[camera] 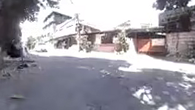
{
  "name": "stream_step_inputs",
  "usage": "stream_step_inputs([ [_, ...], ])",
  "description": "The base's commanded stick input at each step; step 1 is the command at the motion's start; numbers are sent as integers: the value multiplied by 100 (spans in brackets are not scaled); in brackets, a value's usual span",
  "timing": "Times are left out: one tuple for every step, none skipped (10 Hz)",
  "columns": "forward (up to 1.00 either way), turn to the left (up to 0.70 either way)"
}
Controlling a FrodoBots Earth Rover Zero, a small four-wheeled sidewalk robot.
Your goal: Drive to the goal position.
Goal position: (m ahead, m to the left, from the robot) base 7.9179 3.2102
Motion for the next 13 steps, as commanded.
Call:
stream_step_inputs([
  [100,7],
  [100,0],
  [100,0],
  [100,0],
  [100,0],
  [100,0],
  [100,0],
  [100,20],
  [100,40],
  [100,40],
  [100,40],
  [100,40],
  [100,40],
])
